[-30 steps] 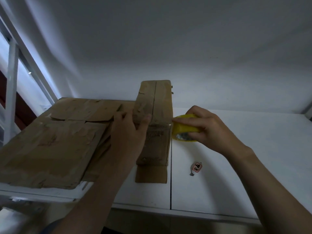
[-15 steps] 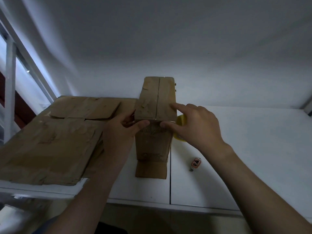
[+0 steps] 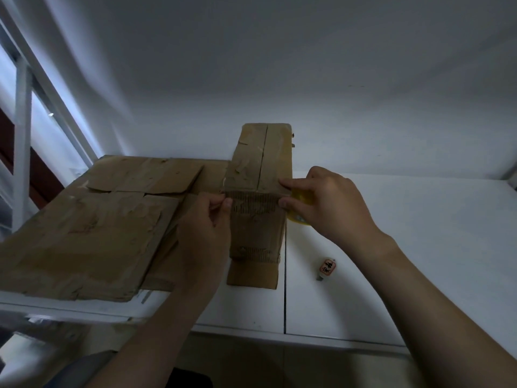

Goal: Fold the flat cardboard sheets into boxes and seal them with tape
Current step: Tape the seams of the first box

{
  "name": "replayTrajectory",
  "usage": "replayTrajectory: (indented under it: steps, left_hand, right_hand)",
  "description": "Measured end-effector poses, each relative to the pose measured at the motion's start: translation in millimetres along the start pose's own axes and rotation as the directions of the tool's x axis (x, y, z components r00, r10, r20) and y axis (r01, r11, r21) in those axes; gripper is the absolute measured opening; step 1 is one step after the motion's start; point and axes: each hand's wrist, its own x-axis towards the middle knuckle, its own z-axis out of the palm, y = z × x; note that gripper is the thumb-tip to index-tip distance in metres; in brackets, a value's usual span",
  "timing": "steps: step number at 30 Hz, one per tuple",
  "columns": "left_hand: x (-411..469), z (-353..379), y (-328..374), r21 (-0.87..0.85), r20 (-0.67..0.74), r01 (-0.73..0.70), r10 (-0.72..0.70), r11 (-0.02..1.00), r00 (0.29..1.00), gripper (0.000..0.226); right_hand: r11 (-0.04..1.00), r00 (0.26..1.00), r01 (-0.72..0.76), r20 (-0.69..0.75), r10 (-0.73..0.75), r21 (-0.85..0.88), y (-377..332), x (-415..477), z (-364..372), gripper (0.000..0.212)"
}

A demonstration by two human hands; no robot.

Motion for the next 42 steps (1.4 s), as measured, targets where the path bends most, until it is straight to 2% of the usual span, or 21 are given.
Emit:
replayTrajectory:
  steps: [2,5,8,9,12,14,16,19,23,27,33,36,42]
  left_hand:
    - [-4.8,3.5,-1.0,0.037,0.026,-0.027,0.026,0.999,0.999,0.017]
    - [-9.3,12.1,4.2,0.174,0.142,-0.049,0.024,0.984,0.990,0.044]
    - [-4.2,20.2,12.7,0.329,0.230,-0.065,-0.013,0.942,0.973,0.068]
    - [-0.2,21.5,13.1,0.347,0.249,-0.055,-0.036,0.936,0.968,0.074]
    - [13.0,22.0,9.2,0.356,0.274,0.003,-0.107,0.935,0.956,0.092]
    - [19.2,22.2,8.8,0.291,0.214,-0.018,-0.047,0.957,0.976,0.092]
    - [25.8,25.5,7.3,0.164,0.185,-0.091,0.060,0.982,0.981,0.082]
    - [35.8,32.9,-2.3,0.174,0.312,-0.212,0.150,0.962,0.938,0.077]
    - [37.4,39.0,-9.1,0.146,0.315,-0.193,0.139,0.970,0.939,0.079]
    - [37.2,39.5,-10.0,0.125,0.307,-0.165,0.120,0.978,0.944,0.083]
    - [37.6,39.0,-9.6,0.101,0.313,-0.147,0.109,0.984,0.943,0.091]
    - [37.6,39.9,-6.1,0.099,0.305,-0.122,0.087,0.987,0.948,0.093]
    - [41.8,42.5,-11.5,0.087,0.278,-0.112,0.084,0.990,0.957,0.084]
  right_hand:
    - [0.998,0.999,0.011,-0.032,-0.012,-0.055,-4.2,-1.6,1.6,0.038]
    - [0.992,0.997,-0.026,-0.077,0.017,-0.124,-14.3,-4.8,4.6,0.039]
    - [0.990,0.999,-0.045,0.004,0.046,-0.137,-17.5,-5.9,4.3,0.051]
    - [0.996,0.998,-0.037,0.048,0.041,-0.084,-15.0,-6.0,3.1,0.056]
    - [0.972,0.988,-0.041,0.152,0.005,0.232,-3.5,-7.2,-2.6,0.067]
    - [0.922,0.983,-0.063,0.185,-0.009,0.383,2.0,-10.6,-2.8,0.067]
    - [0.883,0.987,-0.091,0.162,0.017,0.460,5.1,-14.9,-0.1,0.064]
    - [0.860,0.994,-0.103,0.080,0.072,0.499,8.1,-20.2,3.0,0.054]
    - [0.905,0.998,-0.064,0.013,0.065,0.421,8.3,-25.6,4.7,0.051]
    - [0.949,0.997,-0.079,0.019,0.076,0.305,-1.2,-22.0,-2.6,0.053]
    - [0.984,0.975,-0.173,0.149,0.163,0.051,-13.7,-8.0,-10.3,0.054]
    - [0.977,0.963,-0.211,0.183,0.200,0.044,-14.5,-1.1,-2.9,0.053]
    - [0.974,0.967,-0.218,0.148,0.207,0.065,-14.3,12.2,21.0,0.046]
